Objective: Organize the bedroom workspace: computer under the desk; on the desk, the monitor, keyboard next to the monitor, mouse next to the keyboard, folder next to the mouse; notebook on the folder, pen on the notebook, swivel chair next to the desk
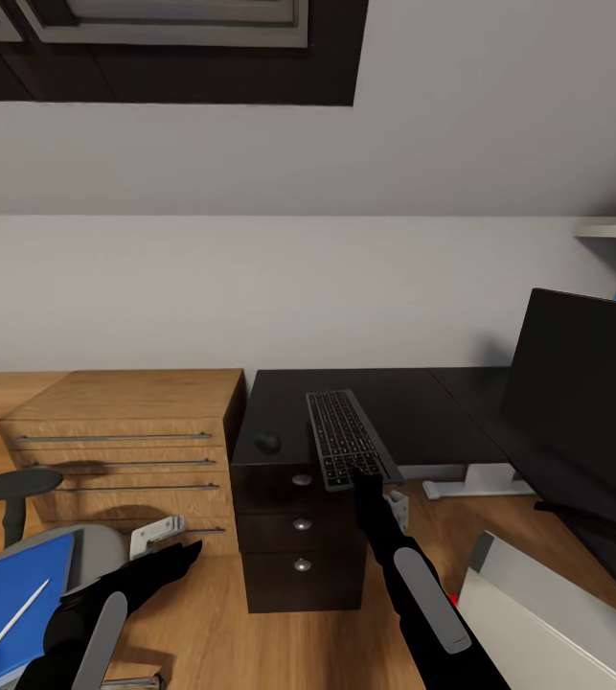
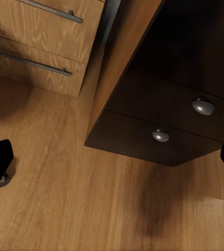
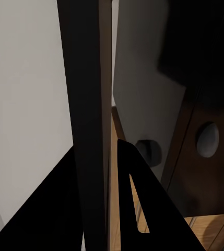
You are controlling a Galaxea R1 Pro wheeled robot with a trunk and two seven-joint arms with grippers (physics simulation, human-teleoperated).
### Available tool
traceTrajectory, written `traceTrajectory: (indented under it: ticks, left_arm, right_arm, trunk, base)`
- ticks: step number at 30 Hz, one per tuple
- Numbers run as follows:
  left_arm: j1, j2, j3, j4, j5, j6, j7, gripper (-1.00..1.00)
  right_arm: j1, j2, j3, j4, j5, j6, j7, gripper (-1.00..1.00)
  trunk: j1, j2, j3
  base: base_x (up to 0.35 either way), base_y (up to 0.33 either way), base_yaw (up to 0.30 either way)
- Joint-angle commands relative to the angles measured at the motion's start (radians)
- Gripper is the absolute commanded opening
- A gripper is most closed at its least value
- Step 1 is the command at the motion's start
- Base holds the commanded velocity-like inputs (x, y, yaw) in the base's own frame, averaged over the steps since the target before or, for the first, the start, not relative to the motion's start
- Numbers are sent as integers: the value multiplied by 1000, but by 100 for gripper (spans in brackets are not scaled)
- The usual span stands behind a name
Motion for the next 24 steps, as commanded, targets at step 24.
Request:
traceTrajectory:
  ticks: [24]
  left_arm:
    - [-1,0,-1,-1,11,6,8,100]
  right_arm:
    - [0,-1,1,10,-13,-6,-11,-100]
  trunk:
    - [42,-78,-36]
  base:
    - [0,0,0]
